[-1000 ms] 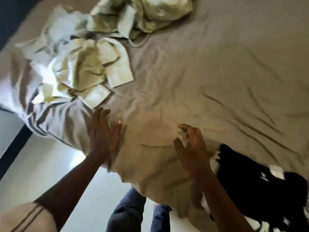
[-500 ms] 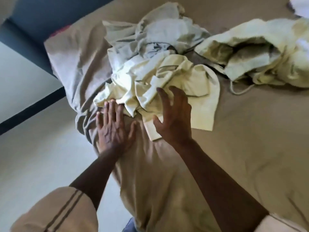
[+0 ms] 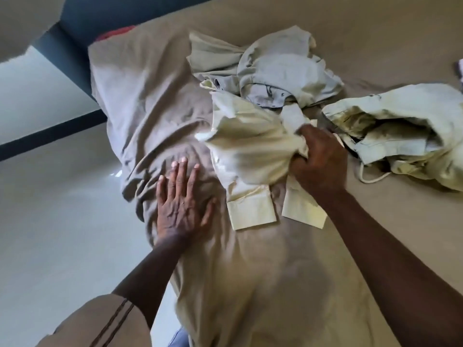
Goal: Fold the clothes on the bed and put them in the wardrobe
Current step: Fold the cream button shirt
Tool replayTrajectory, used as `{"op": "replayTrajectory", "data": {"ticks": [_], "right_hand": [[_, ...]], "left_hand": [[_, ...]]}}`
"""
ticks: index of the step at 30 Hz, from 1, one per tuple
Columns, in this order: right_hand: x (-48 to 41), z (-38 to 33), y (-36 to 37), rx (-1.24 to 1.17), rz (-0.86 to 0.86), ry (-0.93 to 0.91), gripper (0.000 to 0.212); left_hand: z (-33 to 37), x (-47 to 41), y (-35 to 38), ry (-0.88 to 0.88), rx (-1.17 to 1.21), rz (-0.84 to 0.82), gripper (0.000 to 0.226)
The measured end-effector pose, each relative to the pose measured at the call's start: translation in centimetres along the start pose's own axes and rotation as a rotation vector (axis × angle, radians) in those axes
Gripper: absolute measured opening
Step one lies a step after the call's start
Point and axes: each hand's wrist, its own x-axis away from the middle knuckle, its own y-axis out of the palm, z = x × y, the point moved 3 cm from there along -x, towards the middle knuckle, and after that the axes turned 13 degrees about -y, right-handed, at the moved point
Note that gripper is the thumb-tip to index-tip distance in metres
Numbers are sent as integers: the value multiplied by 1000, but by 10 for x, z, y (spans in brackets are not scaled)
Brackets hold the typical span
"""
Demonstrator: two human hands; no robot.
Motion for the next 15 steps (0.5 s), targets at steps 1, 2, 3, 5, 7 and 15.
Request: {"op": "replayTrajectory", "data": {"ticks": [1,2,3,5,7,15], "right_hand": [[21,4,-11,115,-90,-126,41],[44,6,-10,179,-292,-255,44],[70,8,-1,183,-621,-352,47],[114,8,2,120,-1187,-346,42],[123,6,-6,-50,-1053,-93,41],[37,17,20,-44,-385,531,107]], "left_hand": [[2,0,1,-1,-9,-7,92],[2,0,2,1,-24,-15,89],[2,1,2,7,-44,-24,85],[3,2,3,30,-70,-31,81],[1,0,4,44,-92,-46,82],[2,-1,6,58,-51,-98,91]]}}
